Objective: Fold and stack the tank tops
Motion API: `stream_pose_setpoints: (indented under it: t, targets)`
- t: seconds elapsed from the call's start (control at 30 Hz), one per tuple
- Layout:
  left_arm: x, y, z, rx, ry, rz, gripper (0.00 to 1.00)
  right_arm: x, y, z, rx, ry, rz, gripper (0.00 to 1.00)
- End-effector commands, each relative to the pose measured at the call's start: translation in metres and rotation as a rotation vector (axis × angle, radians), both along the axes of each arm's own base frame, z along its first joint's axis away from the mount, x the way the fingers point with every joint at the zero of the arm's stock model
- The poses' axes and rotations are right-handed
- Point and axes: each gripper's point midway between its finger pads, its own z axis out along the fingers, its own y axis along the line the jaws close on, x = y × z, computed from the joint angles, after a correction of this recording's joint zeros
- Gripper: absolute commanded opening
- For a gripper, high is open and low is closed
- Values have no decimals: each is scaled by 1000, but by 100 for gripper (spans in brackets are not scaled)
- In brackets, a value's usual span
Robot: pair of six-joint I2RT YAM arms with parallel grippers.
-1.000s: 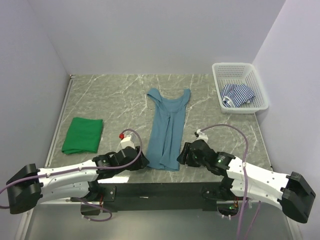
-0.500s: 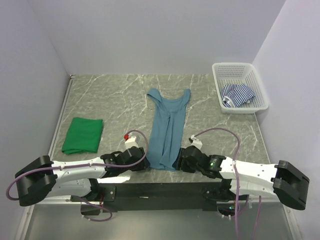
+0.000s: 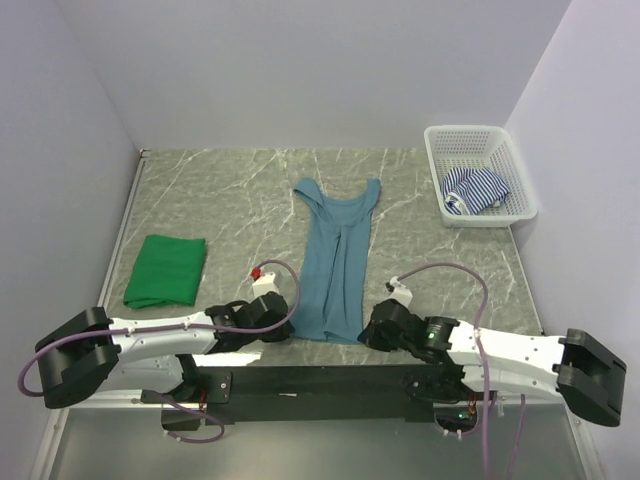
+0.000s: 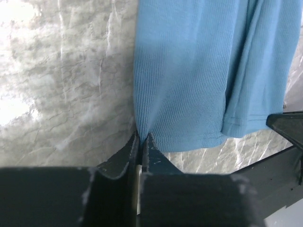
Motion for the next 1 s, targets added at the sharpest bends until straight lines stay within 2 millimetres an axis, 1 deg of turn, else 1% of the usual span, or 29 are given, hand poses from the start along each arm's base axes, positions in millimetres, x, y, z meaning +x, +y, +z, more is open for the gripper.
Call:
stream_pose_setpoints:
  t: [0.0,0.03,0.13,0.2,0.23,0.3,0.33,0.37,0.4,0.43,0.47,0.5,0.53,0.6,0.63,0.67,0.7,0.77,0.8,0.87,0.9,0.97]
  targets:
    - [-6,6,-1,1,13,-9,1,-14,-26,-14,-62,37,-18,1]
    - [-10,6,-3,-9,30,-16,1,-15,-26,-12,-44,33,-19,0]
    - [-14,2,-1,-37,45,-26,1,-19,-30,-6,-34,41,-24,0]
    - [-18,0,3,-60,48,-33,1,-23,-31,-4,-32,45,-16,0]
    - [-22,-3,6,-75,54,-42,1,-25,-32,-3,-24,52,-23,0]
    - [-28,-7,14,-105,57,-37,1,-34,-27,-1,0,62,1,0]
    - [-37,-10,16,-106,61,-56,1,-38,-25,0,25,74,-6,0]
    - [-40,-11,19,-110,52,-49,1,-42,-22,1,39,82,-2,0]
    - [-43,-13,24,-132,58,-34,1,-52,-17,2,47,89,37,0]
    - [-51,-15,25,-128,63,-49,1,-53,-14,4,59,89,12,0]
    - [-53,-15,28,-139,62,-42,1,-55,-13,5,55,88,13,0]
    - [-52,-15,30,-148,60,-22,1,-60,-8,12,61,81,33,0]
    - [-53,-12,28,-144,60,-16,1,-56,-13,11,30,68,-2,0]
    - [-51,-11,31,-155,53,-2,1,-52,-10,20,32,47,-17,0]
    - [-48,-13,37,-162,40,3,1,-48,-14,21,16,27,-32,0]
    - [-47,-13,40,-155,31,2,0,-45,-13,26,19,14,-43,0]
    - [-42,-18,52,-165,4,0,0,-43,-9,35,31,2,-41,0]
    - [-38,-21,60,-156,-17,-3,1,-35,-11,44,16,-34,-63,0]
    - [-34,-27,70,-165,-38,-13,1,-33,-6,55,26,-47,-57,0]
    - [-28,-28,74,-146,-53,-9,0,-27,-10,62,2,-79,-73,0]
    - [-24,-32,82,-151,-66,-10,1,-24,-8,70,3,-95,-72,0]
    - [-20,-34,84,-146,-73,-13,1,-20,-10,75,-11,-112,-82,0]
